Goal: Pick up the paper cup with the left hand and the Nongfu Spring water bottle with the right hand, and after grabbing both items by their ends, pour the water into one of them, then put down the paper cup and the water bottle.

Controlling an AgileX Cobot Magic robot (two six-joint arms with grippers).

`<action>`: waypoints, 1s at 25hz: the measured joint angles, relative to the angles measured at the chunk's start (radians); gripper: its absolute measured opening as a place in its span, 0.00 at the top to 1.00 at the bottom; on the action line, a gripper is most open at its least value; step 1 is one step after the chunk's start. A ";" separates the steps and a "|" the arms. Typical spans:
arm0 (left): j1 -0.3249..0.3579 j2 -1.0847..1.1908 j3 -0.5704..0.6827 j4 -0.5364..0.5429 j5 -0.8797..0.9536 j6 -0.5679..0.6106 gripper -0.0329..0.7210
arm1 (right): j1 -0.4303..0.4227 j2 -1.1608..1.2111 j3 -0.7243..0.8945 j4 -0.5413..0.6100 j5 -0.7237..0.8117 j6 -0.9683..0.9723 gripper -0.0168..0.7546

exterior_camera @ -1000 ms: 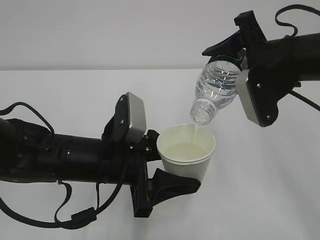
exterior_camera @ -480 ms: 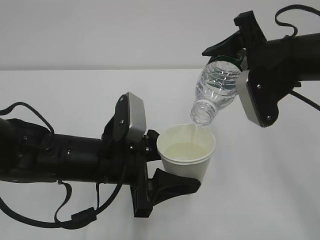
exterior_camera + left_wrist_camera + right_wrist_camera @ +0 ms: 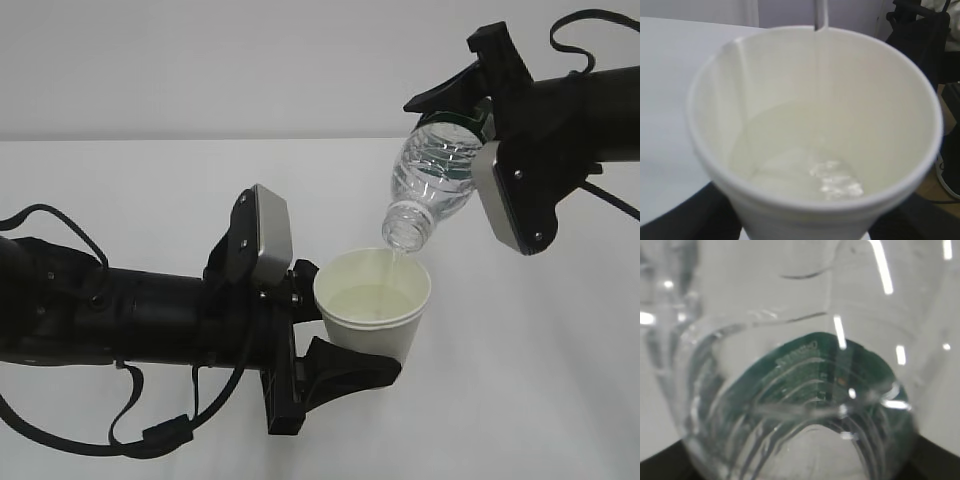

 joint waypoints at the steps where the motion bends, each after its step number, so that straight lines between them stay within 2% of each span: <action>1: 0.000 0.000 0.000 0.000 0.000 0.000 0.32 | 0.000 0.000 0.000 0.000 0.000 0.000 0.34; 25: 0.000 0.000 0.000 0.000 0.000 0.000 0.32 | 0.000 0.000 -0.021 0.000 -0.003 -0.002 0.34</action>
